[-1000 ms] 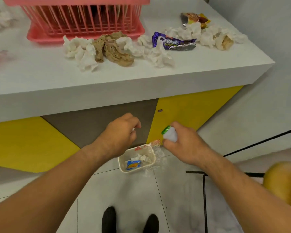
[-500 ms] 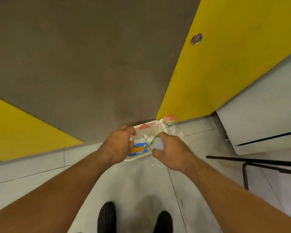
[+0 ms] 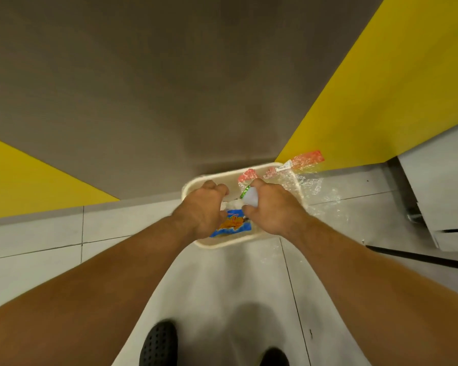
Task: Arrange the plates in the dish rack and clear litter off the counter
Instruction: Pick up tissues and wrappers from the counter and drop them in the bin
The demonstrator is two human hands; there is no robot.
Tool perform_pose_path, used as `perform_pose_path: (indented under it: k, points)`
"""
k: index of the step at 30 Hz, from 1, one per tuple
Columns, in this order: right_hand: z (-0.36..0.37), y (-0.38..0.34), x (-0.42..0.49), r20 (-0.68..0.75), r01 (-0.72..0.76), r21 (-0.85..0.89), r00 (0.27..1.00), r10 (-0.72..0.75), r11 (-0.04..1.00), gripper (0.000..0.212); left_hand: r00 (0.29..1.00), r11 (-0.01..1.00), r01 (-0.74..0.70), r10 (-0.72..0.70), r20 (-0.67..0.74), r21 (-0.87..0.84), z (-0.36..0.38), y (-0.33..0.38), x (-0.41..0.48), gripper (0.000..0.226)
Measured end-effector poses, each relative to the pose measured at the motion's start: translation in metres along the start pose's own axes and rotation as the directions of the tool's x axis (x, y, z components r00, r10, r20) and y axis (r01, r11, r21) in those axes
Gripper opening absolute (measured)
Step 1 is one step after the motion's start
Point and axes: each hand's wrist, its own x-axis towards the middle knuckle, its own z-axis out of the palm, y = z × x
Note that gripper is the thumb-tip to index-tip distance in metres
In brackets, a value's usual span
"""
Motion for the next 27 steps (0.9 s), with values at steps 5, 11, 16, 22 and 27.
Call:
perform_pose_path:
  k: [5,11,16,22,27]
  points:
    - [0.022,-0.003,0.011,0.142,-0.006,0.110,0.990,-0.009,0.994,0.069,0.998,1.000,-0.004,0.003,-0.059,-0.010,0.004,-0.011,-0.001,0.060]
    - [-0.001,-0.007,-0.004,0.095,0.076,0.066,0.992,-0.082,0.995,0.063,0.994,1.000,0.017,-0.015,-0.112,0.017,-0.004,-0.002,-0.011,0.055]
    - [-0.045,-0.007,-0.032,0.030,0.107,-0.022,0.994,-0.107,0.994,0.046,0.993,1.000,-0.009,0.009,-0.115,0.000,-0.017,0.022,-0.025,0.047]
    - [-0.075,0.000,-0.076,0.016,0.076,-0.037,0.997,-0.075,0.996,0.046,0.996,1.000,-0.011,0.011,-0.091,0.004,-0.034,0.045,-0.050,0.044]
    - [-0.110,-0.015,-0.118,-0.022,0.091,0.016,0.996,-0.090,0.996,0.044,0.993,0.999,-0.026,0.029,-0.113,0.030,-0.070,0.068,-0.089,0.043]
